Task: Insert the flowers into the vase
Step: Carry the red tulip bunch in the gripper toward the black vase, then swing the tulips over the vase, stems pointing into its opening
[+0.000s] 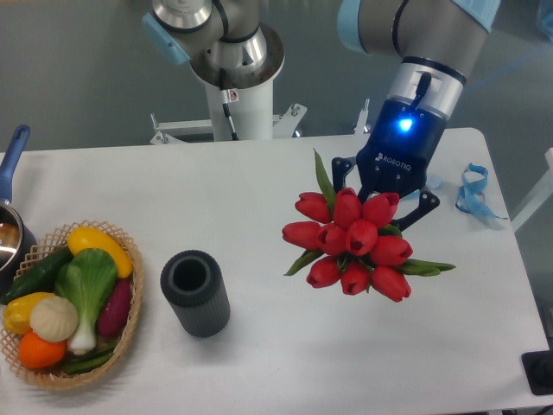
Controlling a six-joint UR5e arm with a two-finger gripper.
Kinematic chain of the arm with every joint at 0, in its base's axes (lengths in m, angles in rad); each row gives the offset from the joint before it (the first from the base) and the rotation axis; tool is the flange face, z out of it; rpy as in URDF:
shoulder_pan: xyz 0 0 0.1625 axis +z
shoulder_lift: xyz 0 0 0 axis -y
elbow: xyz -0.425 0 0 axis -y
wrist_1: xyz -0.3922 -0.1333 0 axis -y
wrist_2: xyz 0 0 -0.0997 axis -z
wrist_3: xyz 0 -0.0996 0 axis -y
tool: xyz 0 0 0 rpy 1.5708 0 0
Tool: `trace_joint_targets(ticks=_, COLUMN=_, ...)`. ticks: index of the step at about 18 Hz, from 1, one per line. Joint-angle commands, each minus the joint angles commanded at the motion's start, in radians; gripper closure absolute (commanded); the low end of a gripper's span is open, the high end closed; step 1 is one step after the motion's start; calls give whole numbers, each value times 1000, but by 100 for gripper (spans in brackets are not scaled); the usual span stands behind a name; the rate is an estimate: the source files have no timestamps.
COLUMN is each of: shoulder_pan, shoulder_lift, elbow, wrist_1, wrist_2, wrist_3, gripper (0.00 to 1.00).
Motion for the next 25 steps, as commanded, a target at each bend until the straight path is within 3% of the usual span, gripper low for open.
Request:
trace_joint_targets(ticks=12, shoulder_pan=-37, shoulder_lift=3, elbow=-8, wrist_1=14, wrist_2=-18, wrist_3=-37, gripper=87)
trace_joint_targets(ticks=16, shoulder_pan=-106, shoulder_lift=-26, elbow=0, wrist_1=89, wrist_2=-150, wrist_3=-37, gripper=85)
trace_joint_targets(ticks=22, shoulder_pan=-161, shoulder_lift=-35, elbow=-17, wrist_1=92, wrist_2=-388, wrist_3=-35, gripper=86)
trace_joint_targets(ticks=25, shoulder_pan=-190, shoulder_lift=-34, elbow=-41, wrist_1=92, wrist_2=-440, wrist_3=-35, gripper=86)
